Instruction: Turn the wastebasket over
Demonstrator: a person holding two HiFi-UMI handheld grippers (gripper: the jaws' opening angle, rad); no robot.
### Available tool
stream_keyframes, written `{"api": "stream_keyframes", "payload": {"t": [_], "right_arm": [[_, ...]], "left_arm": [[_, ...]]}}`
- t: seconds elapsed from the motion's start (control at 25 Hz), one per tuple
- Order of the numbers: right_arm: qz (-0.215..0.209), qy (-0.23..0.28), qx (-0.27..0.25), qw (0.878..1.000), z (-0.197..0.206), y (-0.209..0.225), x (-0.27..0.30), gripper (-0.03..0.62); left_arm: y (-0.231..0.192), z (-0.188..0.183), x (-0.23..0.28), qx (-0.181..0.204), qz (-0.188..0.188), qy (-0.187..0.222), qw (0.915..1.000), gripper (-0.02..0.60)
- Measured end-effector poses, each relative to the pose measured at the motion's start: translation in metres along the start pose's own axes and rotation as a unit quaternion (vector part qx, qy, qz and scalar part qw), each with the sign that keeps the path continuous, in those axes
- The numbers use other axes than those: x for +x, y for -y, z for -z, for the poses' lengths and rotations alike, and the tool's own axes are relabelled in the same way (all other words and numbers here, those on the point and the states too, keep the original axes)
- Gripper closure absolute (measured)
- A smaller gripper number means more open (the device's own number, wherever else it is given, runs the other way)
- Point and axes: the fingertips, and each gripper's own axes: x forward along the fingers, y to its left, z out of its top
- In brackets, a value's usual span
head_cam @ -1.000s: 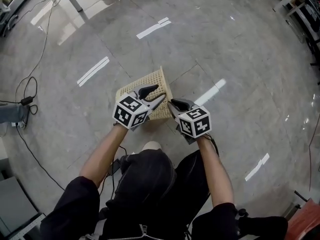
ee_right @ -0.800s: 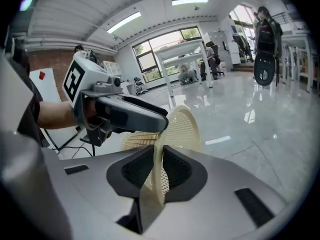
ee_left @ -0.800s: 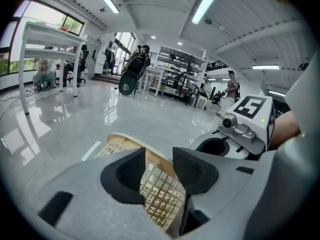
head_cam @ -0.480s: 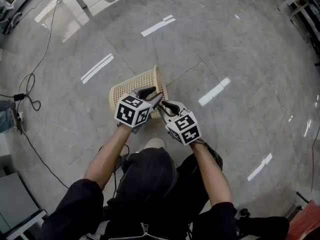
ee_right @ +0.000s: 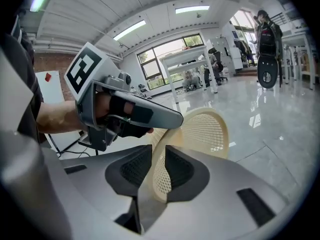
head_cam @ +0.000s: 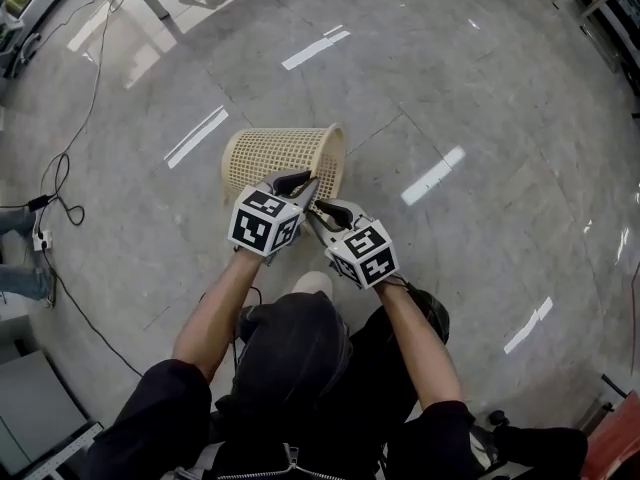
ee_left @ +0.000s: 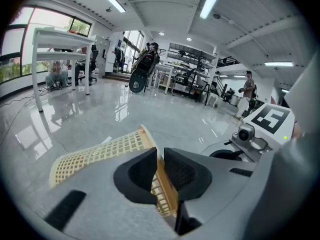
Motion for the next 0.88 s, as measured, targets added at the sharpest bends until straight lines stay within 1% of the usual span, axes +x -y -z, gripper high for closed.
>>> {"api": "stream_keyframes", "payload": {"t": [0.12, 0.2, 0.36, 0.44, 0.48, 0.6, 0.72, 0.8, 0.88], "right_arm": [[0.004, -0.003, 0.002, 1.000, 0.003, 0.005, -0.004, 0.523], [0.015, -0.001, 0.009, 1.000, 0.005, 0.013, -0.008, 0.523], [0.046, 0.005, 0.030, 0.998, 0.007, 0.033, -0.018, 0.523], [0.061, 0.008, 0.038, 0.997, 0.006, 0.043, -0.025, 0.523], [0.070, 0.011, 0.041, 0.997, 0.005, 0.049, -0.029, 0.523], [0.103, 0.022, 0.059, 0.993, -0.001, 0.077, -0.050, 0.523], [0.140, 0.017, 0.077, 0.987, 0.000, 0.110, -0.075, 0.523], [0.177, 0.007, 0.085, 0.981, 0.006, 0.134, -0.091, 0.517], [0.203, -0.008, 0.107, 0.973, 0.018, 0.155, -0.102, 0.504]], "left_arm": [[-0.006, -0.001, -0.001, 0.017, -0.010, 0.009, 0.9998, 0.548], [-0.007, -0.002, -0.001, 0.031, -0.012, 0.012, 0.9994, 0.554], [-0.003, -0.010, 0.002, 0.054, 0.000, 0.020, 0.9983, 0.555], [-0.003, -0.018, 0.000, 0.052, 0.010, 0.035, 0.9980, 0.555], [-0.003, -0.023, -0.003, 0.041, 0.019, 0.045, 0.9980, 0.555], [-0.005, -0.039, -0.012, -0.012, 0.050, 0.078, 0.9956, 0.557], [-0.005, -0.051, -0.021, -0.039, 0.065, 0.101, 0.9920, 0.557], [-0.006, -0.058, -0.027, -0.069, 0.078, 0.121, 0.9871, 0.557], [-0.010, -0.062, -0.032, -0.112, 0.090, 0.142, 0.9793, 0.556]]}}
